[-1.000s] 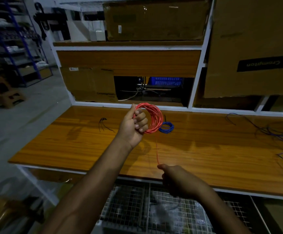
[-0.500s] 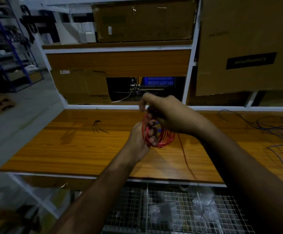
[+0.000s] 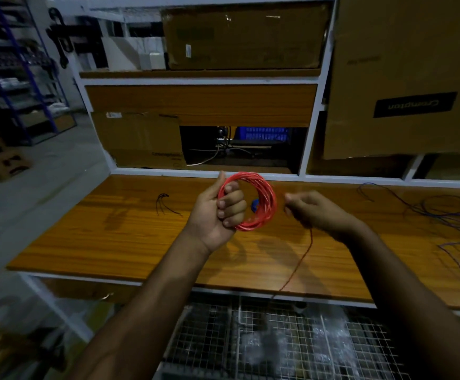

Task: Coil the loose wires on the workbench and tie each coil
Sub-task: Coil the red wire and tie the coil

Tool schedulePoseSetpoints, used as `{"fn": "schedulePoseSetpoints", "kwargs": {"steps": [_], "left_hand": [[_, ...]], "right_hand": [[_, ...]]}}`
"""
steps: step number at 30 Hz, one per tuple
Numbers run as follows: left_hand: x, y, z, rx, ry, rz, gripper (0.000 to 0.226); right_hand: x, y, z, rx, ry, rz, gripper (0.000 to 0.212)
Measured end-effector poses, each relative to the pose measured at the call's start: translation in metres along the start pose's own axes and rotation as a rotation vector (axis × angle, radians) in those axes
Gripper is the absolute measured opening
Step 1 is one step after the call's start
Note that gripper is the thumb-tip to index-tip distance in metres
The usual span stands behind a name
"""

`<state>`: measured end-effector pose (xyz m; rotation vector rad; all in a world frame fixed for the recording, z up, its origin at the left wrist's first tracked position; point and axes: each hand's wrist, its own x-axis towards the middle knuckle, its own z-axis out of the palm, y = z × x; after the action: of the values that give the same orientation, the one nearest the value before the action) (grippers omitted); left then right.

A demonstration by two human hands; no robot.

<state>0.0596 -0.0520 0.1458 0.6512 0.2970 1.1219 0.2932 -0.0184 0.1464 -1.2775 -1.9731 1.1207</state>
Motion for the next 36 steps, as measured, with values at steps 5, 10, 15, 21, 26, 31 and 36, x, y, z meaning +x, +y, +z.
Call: {"fn": "schedulePoseSetpoints", "kwargs": {"steps": [5, 10, 15, 21, 26, 31, 36], "left_hand": [[0.005, 0.013, -0.011, -0.050, 0.098, 0.133, 0.039], [0.015, 0.008, -0.015, 0.016, 0.215, 0.180, 0.043], [0.016, -0.011, -0.012, 0.090, 0.220, 0.139, 0.041], [0.004, -0.026, 0.004, 0.354, 0.236, 0.088, 0.037], [-0.005, -0.033, 0.011, 0.375, 0.239, 0.099, 0.039], [-0.012, -0.028, 0.016, 0.231, 0.119, 0.019, 0.037], [-0.015, -0.017, 0.012, 0.074, -0.027, -0.047, 0.045]], "right_hand": [[-0.037, 0.060, 0.031, 0.156, -0.200, 0.175, 0.026], [-0.064, 0.028, 0.083, -0.355, -0.201, 0.143, 0.022], [-0.089, -0.061, 0.104, -0.812, -0.112, -0.238, 0.014], [-0.064, -0.112, 0.077, -0.886, -0.180, -0.261, 0.031], [-0.043, -0.131, 0.052, -0.986, 0.155, -0.424, 0.028], [-0.011, -0.115, 0.024, -0.906, 0.454, -0.442, 0.030], [0.006, -0.086, 0.007, -0.503, 0.318, -0.304, 0.051]]}}
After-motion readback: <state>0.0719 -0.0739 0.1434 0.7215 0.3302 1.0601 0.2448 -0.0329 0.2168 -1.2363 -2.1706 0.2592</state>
